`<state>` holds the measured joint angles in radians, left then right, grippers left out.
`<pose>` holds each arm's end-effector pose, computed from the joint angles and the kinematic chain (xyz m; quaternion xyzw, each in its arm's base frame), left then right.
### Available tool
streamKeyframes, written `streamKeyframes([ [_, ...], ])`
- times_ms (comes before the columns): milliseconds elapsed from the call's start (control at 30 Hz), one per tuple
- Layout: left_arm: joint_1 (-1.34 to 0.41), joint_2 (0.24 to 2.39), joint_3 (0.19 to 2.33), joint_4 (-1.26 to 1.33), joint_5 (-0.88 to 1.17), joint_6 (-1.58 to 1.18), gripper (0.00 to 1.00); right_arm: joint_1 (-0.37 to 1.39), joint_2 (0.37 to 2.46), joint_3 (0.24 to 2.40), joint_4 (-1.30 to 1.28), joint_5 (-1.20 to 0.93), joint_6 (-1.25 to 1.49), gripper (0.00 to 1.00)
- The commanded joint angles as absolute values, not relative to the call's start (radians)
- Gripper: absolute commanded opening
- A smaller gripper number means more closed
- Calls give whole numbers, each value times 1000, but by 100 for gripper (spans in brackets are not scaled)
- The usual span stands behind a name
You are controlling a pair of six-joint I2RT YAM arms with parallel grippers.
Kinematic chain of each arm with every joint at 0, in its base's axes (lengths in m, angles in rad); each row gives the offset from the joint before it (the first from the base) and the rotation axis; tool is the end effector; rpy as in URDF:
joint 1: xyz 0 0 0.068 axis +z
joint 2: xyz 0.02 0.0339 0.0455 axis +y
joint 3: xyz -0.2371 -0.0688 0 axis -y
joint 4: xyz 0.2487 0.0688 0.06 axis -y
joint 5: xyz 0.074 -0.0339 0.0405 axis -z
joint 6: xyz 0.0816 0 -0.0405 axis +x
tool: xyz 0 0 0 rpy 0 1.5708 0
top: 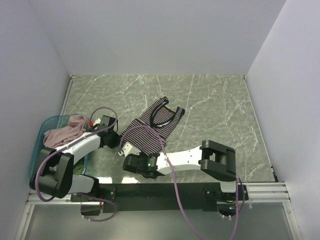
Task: Fold and stack the tank tops
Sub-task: Fold the tank top
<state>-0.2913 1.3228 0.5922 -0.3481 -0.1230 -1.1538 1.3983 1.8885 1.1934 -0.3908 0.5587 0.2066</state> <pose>0.2522 -0.0652 0.0855 -0.4183 0.8732 -0.1161 0.2218 0.1096 0.3770 0.0988 -0.4689 0.8095 -0.0201 0.3528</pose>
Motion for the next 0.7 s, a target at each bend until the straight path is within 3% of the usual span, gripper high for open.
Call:
streamKeyframes([
  [0, -288, 1333, 627, -356, -163, -1108, 1, 1404, 1836, 1229, -391, 543, 196, 21],
  [100, -287, 1325, 629, -362, -156, -1089, 14, 1405, 1832, 1241, -416, 537, 201, 43],
  [133, -285, 1322, 626, -361, -144, -1088, 17, 1410, 1824, 1241, -417, 538, 201, 45],
  [400, -262, 1269, 629, -405, -146, -1086, 45, 1427, 1833, 1279, -448, 577, 173, 48],
  [667, -241, 1292, 615, -347, -126, -1088, 50, 1424, 1913, 1289, -390, 584, 129, 52],
])
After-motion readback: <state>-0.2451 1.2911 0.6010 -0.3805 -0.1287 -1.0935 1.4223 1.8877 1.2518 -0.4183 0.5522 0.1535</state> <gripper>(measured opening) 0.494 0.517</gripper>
